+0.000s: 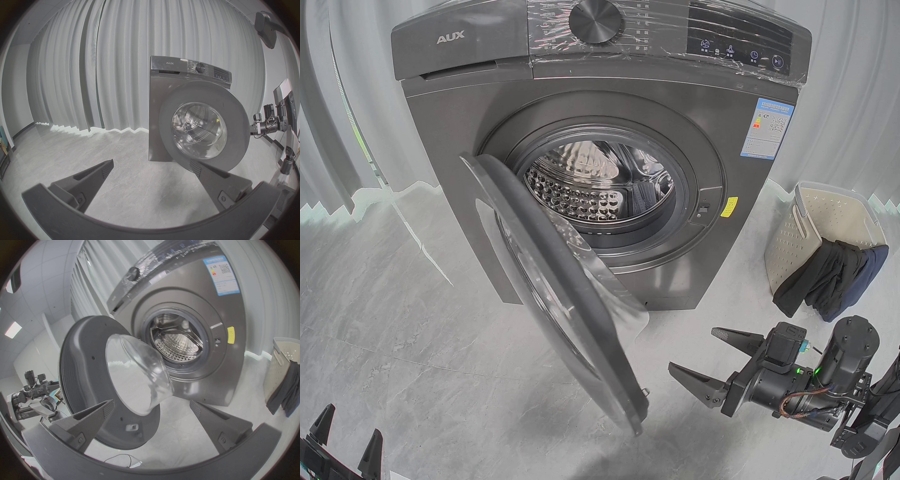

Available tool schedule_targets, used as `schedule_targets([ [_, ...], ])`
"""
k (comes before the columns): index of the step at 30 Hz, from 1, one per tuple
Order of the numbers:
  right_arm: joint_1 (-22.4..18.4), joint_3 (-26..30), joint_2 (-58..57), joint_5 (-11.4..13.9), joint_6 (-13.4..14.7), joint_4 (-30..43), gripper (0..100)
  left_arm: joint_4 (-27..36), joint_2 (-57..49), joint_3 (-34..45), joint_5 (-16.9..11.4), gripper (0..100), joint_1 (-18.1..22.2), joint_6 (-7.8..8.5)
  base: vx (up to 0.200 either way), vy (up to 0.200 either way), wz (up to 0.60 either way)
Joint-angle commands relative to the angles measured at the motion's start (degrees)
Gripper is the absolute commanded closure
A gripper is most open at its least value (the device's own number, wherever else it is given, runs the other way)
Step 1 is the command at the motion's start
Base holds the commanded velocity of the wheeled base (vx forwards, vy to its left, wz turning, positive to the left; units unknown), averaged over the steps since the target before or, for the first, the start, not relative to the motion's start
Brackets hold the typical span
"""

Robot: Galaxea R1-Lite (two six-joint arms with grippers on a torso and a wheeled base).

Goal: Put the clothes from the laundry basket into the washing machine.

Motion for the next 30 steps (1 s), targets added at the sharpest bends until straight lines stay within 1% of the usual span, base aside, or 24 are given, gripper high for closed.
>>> schedule_targets([
  [1, 0.4, -0.4, 1.9, -1.5, 0.0, -0.7, 0, 0.0, -1.0, 0.8, 0.0, 0, 0.0, -0.02, 0.000, 0.000, 0.00],
  [2, -0.8, -1.1, 2.7, -2.9, -0.1, -0.7, 0, -0.1, -1.0, 0.8, 0.0, 0, 0.0, -0.02, 0.000, 0.000, 0.00],
  [3, -1.9, -1.5, 3.4, -3.7, -0.1, -0.7, 0, 0.0, -1.0, 0.8, 0.0, 0, 0.0, -0.02, 0.000, 0.000, 0.00],
  [5, -2.9, -3.1, 4.7, -4.8, -0.1, -0.7, 0, 0.0, -1.0, 0.8, 0.0, 0, 0.0, -0.02, 0.000, 0.000, 0.00],
  [7, -3.3, -5.9, 6.0, -5.0, -0.1, -0.6, 0, 0.0, -1.0, 0.8, 0.0, 0, 0.0, 0.07, 0.000, 0.000, 0.00],
  [8, -4.1, -8.9, 8.2, -5.1, -0.1, 0.2, 0, 0.0, -1.0, 0.8, 0.0, 0, 0.0, -0.02, 0.000, 0.000, 0.00],
  [9, -4.3, -9.7, 9.0, -5.1, -0.1, 0.3, 0, -0.1, -1.0, 0.8, 0.0, 0, 0.0, -0.02, 0.000, 0.000, 0.00],
  [10, -4.8, -11.8, 11.6, -5.1, -0.1, 0.2, 0, -0.1, -1.0, 0.8, 0.0, 0, 0.0, -0.02, 0.000, 0.000, 0.00],
  [15, -5.5, -16.5, 17.1, -5.1, -0.4, 0.6, 0, -0.1, -1.0, 0.8, 0.0, 0, 0.0, 0.07, 0.000, 0.000, 0.00],
  [16, -5.5, -16.6, 17.2, -5.1, -0.4, 0.6, 0, 0.0, -1.0, 0.8, 0.0, 0, 0.0, -0.02, 0.000, 0.000, 0.00],
  [22, -4.4, -20.3, 21.1, -5.1, -0.4, 1.7, 0, 0.0, -1.0, 0.8, 0.0, 0, 0.0, 0.07, 0.000, 0.000, 0.00],
  [26, -1.9, -20.6, 21.9, -5.1, -0.4, 2.4, 0, 0.0, -1.0, 0.9, 0.0, 0, 0.0, -0.02, 0.000, 0.000, 0.00],
  [30, 0.8, -19.5, 21.9, -5.3, -0.4, 2.3, 0, 0.0, -1.0, 0.8, 0.0, 0, 0.0, -0.02, 0.000, 0.000, 0.00],
])
